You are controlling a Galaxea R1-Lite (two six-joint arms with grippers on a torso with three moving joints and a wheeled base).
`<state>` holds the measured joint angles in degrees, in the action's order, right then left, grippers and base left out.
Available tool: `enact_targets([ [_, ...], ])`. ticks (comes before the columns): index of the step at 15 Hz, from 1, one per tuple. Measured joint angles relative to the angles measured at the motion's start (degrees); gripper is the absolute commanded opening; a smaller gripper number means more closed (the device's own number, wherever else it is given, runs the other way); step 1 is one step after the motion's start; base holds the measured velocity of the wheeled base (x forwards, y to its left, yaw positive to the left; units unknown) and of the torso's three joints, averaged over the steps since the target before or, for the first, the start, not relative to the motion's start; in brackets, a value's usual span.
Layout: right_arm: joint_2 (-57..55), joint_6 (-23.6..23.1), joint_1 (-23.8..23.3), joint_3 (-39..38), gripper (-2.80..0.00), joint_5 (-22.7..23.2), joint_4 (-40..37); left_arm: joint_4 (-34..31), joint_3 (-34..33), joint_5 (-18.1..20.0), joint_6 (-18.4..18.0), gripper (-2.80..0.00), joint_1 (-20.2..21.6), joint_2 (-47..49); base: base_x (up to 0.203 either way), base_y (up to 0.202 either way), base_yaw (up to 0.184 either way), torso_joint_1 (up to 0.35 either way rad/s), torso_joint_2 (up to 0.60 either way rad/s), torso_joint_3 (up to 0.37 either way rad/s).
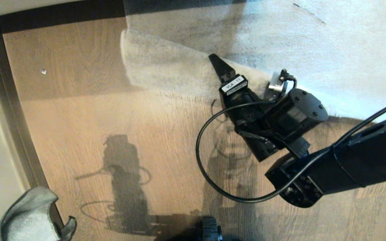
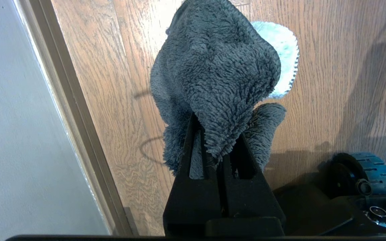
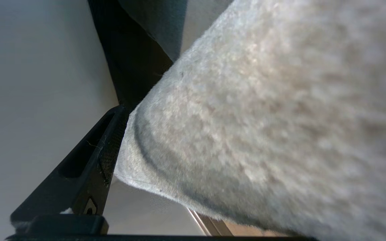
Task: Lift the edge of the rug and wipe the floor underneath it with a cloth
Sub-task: Wipe the floor under the carpet with a rag
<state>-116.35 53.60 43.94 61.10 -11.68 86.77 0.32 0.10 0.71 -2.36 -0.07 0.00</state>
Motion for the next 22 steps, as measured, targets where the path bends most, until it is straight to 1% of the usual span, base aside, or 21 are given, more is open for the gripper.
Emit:
enact_targets([
  [2,-1.1,0.0,0.6,1.9,0.00,-1.9,0.0,0.0,0.0,0.0,0.0,-2.80,0.0,0.0,0.000,0.000,0.000,0.000,0.00,0.000],
  [5,-3.7,0.6,2.8,7.4,0.00,-5.6,-0.5,0.0,0.0,0.0,0.0,-2.80,0.0,0.0,0.000,0.000,0.000,0.000,0.00,0.000],
  [8,-6.5,1.2,5.0,11.7,0.00,-5.8,-0.7,0.0,0.0,0.0,0.0,-2.80,0.0,0.0,0.000,0.000,0.000,0.000,0.00,0.000],
  [11,-7.8,1.3,5.5,13.7,0.00,-5.9,-0.6,0.0,0.0,0.0,0.0,-2.80,0.0,0.0,0.000,0.000,0.000,0.000,0.00,0.000],
  [12,-8.0,1.2,5.6,13.8,-2.80,-6.0,-0.6,0.0,0.0,0.0,0.0,-2.80,0.0,0.0,0.000,0.000,0.000,0.000,0.00,0.000],
  [19,-7.6,1.0,7.1,13.2,-2.80,-6.5,0.4,0.0,0.0,0.0,0.0,-2.80,0.0,0.0,0.000,0.000,0.000,0.000,0.00,0.000],
  [21,-7.6,0.6,7.7,13.2,-2.80,-8.1,0.5,0.0,0.0,0.0,0.0,-2.80,0.0,0.0,0.000,0.000,0.000,0.000,0.00,0.000],
  [22,-7.6,-0.4,7.9,13.2,-2.80,-8.9,0.5,0.0,0.0,0.0,0.0,-2.80,0.0,0.0,0.000,0.000,0.000,0.000,0.00,0.000],
])
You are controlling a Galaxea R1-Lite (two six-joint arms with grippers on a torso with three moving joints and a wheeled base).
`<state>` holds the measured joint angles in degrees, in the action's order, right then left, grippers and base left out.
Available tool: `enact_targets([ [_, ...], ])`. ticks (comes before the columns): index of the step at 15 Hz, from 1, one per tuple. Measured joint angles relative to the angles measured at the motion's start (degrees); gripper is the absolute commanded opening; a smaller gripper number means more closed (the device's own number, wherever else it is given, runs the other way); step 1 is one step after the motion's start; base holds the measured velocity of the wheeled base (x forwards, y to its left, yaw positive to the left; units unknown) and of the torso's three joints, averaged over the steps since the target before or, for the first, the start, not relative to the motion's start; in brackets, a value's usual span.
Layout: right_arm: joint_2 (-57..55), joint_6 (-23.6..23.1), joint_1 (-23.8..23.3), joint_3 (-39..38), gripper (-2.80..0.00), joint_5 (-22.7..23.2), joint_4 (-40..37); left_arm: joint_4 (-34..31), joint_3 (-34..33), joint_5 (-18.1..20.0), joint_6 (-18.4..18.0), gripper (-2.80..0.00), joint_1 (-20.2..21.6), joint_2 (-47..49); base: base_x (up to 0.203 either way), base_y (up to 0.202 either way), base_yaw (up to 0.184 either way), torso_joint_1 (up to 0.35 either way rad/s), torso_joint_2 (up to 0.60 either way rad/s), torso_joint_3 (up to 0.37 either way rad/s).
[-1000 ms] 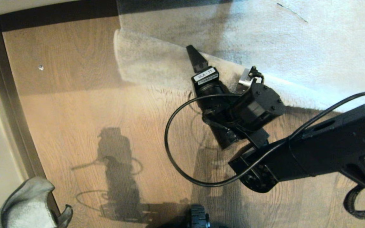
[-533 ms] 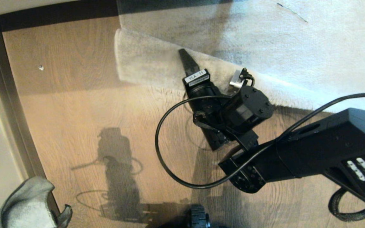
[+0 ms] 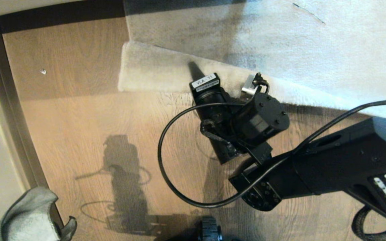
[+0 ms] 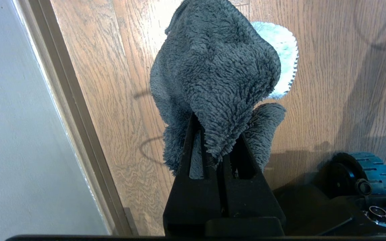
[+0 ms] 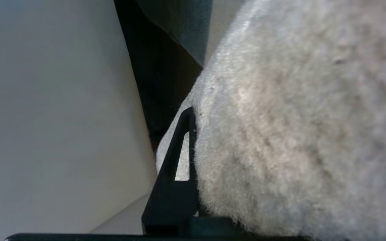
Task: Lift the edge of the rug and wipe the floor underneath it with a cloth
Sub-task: Wipe the floor under the carpet with a rag
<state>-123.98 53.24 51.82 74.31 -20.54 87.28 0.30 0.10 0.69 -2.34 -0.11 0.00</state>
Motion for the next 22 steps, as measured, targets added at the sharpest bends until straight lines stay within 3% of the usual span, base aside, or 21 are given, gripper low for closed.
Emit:
enact_targets([
  [5,0.6,-7.2,2.0,-2.5,-2.80,-1.8,-0.1,0.0,0.0,0.0,0.0,-2.80,0.0,0.0,0.000,0.000,0.000,0.000,0.00,0.000],
  [11,4.0,-5.9,2.4,-5.1,-2.80,-1.4,-0.1,0.0,0.0,0.0,0.0,-2.80,0.0,0.0,0.000,0.000,0.000,0.000,0.00,0.000],
  [15,7.2,2.2,2.3,-12.0,-2.80,-1.6,-0.2,0.0,0.0,0.0,0.0,-2.80,0.0,0.0,0.000,0.000,0.000,0.000,0.00,0.000],
  [22,16.8,26.5,1.9,-27.3,-2.80,-1.6,-0.1,0.0,0.0,0.0,0.0,-2.80,0.0,0.0,0.000,0.000,0.000,0.000,0.00,0.000],
])
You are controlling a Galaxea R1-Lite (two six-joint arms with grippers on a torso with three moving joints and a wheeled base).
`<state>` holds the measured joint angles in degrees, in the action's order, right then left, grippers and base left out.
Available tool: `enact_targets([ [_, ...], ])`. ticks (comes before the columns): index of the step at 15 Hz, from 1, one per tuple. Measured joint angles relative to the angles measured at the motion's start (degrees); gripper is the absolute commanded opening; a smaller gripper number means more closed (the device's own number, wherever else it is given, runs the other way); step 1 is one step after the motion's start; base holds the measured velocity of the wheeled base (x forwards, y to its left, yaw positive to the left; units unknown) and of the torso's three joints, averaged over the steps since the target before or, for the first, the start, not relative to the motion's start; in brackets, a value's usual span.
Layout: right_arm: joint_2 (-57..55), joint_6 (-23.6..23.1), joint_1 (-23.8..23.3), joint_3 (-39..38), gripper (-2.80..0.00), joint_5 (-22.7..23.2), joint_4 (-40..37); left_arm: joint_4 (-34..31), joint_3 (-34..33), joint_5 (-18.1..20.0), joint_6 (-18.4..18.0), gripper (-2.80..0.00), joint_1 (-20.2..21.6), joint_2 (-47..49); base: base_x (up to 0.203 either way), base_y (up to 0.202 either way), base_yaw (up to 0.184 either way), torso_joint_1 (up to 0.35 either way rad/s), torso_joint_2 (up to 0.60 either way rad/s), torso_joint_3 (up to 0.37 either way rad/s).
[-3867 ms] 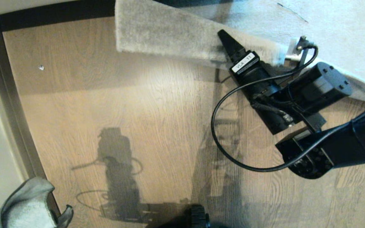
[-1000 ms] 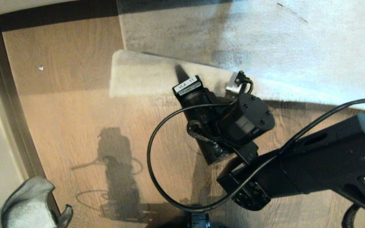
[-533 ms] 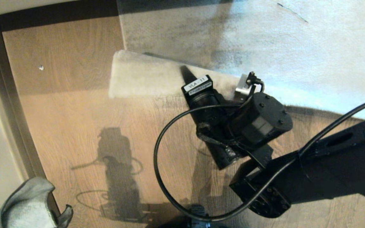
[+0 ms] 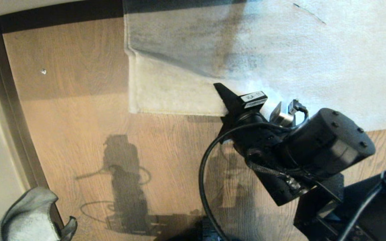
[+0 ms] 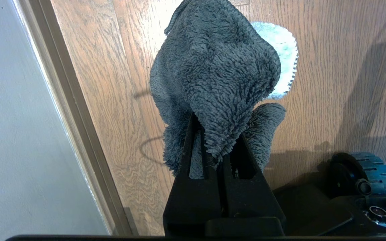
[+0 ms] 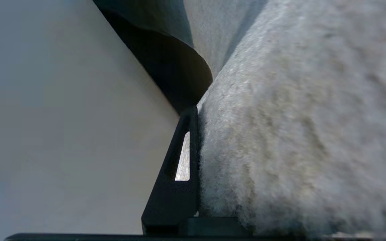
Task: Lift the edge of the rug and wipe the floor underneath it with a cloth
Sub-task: Wipe the floor under the carpet with a rag
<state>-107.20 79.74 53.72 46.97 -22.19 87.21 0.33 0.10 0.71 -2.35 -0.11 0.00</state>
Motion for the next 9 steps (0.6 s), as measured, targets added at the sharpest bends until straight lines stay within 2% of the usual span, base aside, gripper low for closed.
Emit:
enact_targets([
  [4,1.1,3.8,-2.6,-2.0,-2.80,0.5,0.1,0.0,0.0,0.0,0.0,-2.80,0.0,0.0,0.000,0.000,0.000,0.000,0.00,0.000],
  [9,0.6,4.1,-8.0,-1.7,-2.80,3.1,0.1,0.0,0.0,0.0,0.0,-2.80,0.0,0.0,0.000,0.000,0.000,0.000,0.00,0.000],
])
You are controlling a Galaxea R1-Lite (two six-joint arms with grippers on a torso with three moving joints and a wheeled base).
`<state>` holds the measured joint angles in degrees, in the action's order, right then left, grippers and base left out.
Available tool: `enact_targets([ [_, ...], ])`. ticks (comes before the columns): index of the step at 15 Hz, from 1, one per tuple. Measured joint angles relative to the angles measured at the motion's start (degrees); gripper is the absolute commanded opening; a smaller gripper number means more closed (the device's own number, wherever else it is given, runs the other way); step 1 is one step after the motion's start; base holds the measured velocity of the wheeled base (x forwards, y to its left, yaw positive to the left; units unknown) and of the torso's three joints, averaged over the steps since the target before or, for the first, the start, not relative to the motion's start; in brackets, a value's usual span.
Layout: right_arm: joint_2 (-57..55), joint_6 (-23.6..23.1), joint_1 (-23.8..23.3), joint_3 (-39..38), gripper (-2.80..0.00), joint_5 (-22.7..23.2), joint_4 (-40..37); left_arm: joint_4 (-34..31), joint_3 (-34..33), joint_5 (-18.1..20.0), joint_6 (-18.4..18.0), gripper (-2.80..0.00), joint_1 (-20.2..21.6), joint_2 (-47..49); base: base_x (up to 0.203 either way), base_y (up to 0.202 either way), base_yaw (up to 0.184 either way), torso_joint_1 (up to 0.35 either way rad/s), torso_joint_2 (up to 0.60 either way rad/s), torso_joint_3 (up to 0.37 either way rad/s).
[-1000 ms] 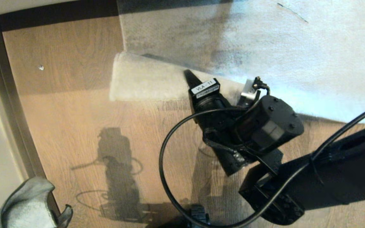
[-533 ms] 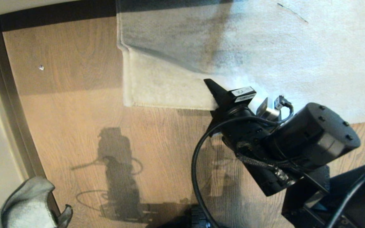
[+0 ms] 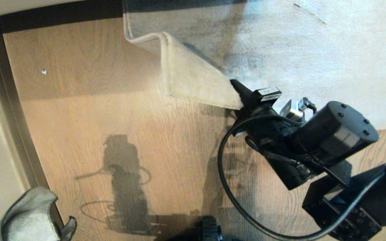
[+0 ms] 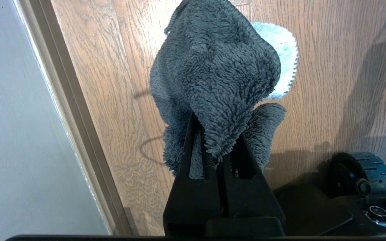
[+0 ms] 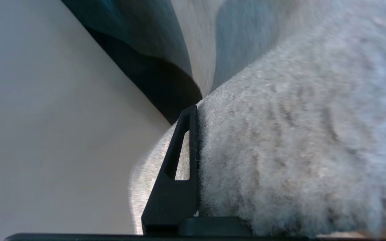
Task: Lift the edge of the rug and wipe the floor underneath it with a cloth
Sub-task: Wipe the floor under the carpet with a rag
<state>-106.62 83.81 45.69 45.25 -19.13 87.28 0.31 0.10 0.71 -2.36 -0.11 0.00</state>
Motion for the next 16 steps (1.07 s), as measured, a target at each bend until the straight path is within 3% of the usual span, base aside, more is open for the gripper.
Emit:
enact_targets([
  [4,0.0,0.0,-4.0,0.4,-2.80,4.0,-0.1,0.0,0.0,0.0,0.0,-2.80,0.0,0.0,0.000,0.000,0.000,0.000,0.00,0.000],
  [16,-0.3,0.0,-4.8,1.1,-2.80,4.3,0.0,-0.1,0.0,0.1,2.3,-2.80,0.0,0.0,0.000,0.000,0.000,0.000,0.00,0.000],
])
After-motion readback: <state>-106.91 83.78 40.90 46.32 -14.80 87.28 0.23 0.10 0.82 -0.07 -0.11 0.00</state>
